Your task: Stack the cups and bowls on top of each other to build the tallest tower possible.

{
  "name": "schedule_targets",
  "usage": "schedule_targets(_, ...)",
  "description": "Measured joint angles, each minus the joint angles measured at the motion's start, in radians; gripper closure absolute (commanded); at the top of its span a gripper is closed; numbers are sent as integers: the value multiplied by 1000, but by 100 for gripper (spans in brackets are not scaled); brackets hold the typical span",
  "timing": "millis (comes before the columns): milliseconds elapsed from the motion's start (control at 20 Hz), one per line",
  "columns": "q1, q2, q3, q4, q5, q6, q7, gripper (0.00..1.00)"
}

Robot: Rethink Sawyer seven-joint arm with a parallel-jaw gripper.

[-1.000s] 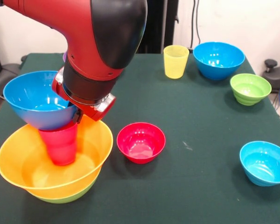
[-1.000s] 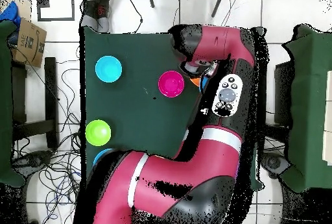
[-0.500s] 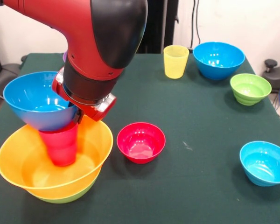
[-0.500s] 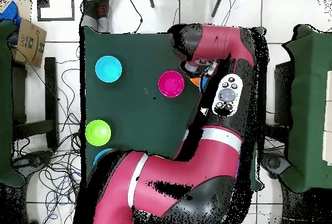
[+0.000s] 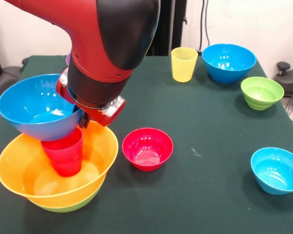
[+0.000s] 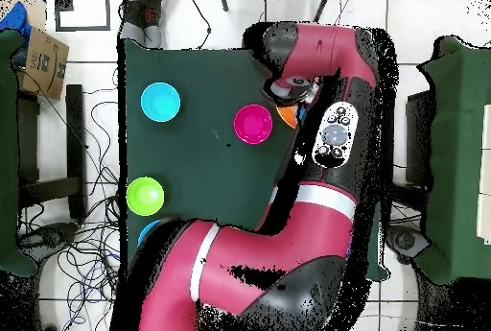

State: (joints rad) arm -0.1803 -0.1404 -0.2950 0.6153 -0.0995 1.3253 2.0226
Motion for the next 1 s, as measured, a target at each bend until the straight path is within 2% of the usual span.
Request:
schedule_targets(400,-1,53,-4,-171,25,192,0,100)
schedule_targets(550,-1,63,-5,-198,33,209,0,100)
schedule_targets(1000,-1,67,-5,-188,34,186,0,100)
